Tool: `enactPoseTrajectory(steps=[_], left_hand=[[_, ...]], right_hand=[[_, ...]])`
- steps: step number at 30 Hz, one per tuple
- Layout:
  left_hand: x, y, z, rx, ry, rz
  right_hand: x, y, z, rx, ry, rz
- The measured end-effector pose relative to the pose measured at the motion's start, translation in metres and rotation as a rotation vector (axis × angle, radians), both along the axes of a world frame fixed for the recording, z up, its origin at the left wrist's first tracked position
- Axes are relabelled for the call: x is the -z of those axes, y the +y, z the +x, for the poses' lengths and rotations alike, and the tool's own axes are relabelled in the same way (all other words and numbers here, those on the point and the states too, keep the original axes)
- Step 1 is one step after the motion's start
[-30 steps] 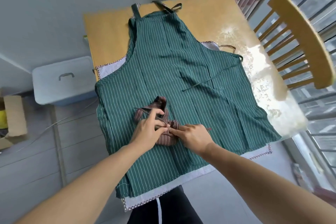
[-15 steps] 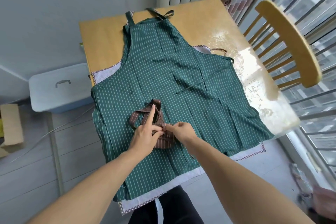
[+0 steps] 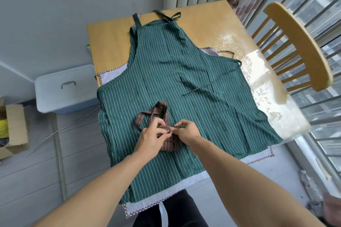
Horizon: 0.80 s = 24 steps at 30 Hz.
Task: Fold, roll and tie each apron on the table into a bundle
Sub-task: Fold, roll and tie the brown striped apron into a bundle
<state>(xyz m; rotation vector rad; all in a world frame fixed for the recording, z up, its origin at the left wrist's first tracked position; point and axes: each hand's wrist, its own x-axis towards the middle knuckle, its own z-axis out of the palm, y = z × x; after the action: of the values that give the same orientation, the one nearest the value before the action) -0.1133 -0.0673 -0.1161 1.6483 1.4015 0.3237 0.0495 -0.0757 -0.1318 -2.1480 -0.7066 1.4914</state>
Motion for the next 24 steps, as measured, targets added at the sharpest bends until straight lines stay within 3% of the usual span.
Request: enactPoseTrajectory(steps=[4,8,14,20,24], left_hand=[[0.004,0.003,0.007,-0.006,0.03,-0.015],[0.005,0.004,0.007,-0.015,-0.026,-0.098],[0.005,0.002,0.013,0.052,0.041,-0.082],[0.004,0.0,0.023,0.055,0.053,-0.02],[0.007,0.004,0.017,0.059,0.004,-0.053]], right_hand=[[-0.001,-0.007,-0.001,-0.048,-0.026,-0.003],[-0.032,-0.01,0.029,-0.297,0.103,-0.05],[-0.066,-0.03,0.052,-0.679,-0.25,0.089],[-0.048,-0.028,0.034,-0.648,-0.212,0.197],[-0.039,-0.034,0.027,-0.634,-0.288,0.266]])
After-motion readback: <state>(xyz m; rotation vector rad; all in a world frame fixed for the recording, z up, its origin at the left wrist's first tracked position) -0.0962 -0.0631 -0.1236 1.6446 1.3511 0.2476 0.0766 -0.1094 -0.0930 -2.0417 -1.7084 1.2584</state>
